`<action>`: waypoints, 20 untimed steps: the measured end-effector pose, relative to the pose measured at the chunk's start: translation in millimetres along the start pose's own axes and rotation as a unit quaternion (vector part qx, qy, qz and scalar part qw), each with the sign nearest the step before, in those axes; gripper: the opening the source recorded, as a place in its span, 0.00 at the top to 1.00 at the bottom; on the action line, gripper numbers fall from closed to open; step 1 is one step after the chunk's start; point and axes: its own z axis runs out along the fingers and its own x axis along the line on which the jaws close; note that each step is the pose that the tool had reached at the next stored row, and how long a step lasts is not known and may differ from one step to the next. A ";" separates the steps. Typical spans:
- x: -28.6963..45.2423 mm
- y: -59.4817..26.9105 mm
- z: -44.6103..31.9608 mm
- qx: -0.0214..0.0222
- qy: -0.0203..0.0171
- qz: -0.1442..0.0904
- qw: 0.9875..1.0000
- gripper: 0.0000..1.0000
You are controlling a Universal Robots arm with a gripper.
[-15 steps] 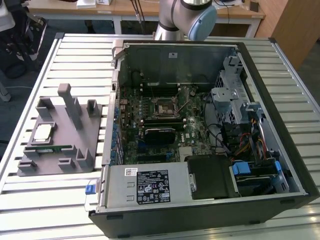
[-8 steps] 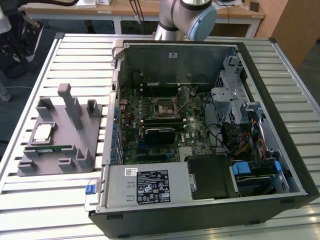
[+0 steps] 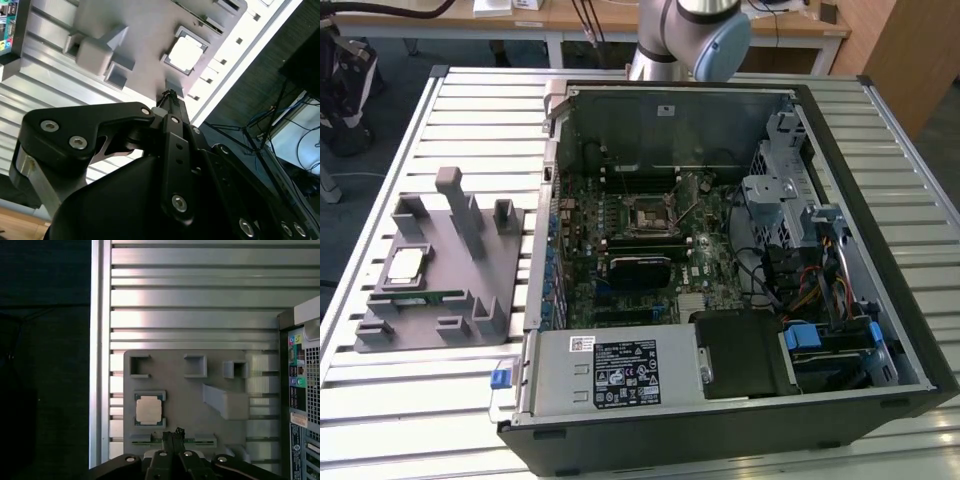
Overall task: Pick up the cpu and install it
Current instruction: 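Reach for the cpu, then pick up the cpu and move it towards the insertion slot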
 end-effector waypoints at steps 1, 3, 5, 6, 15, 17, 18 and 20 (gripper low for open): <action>4.0 -0.1 0.1 0.000 0.000 0.000 1.000 0.89; 11.2 -0.2 0.3 0.000 0.000 0.000 1.000 0.89; 17.4 -0.3 0.2 0.000 0.000 0.000 1.000 0.89; 20.2 -0.4 0.3 0.000 0.000 0.000 1.000 0.89; 34.9 -0.7 1.3 0.000 0.000 0.000 1.000 0.89; 35.4 -0.7 2.3 -0.001 0.000 0.000 1.000 0.89; 35.5 -0.8 3.1 -0.001 0.000 0.000 1.000 0.89; 35.5 -0.9 5.6 -0.001 0.000 0.000 1.000 0.89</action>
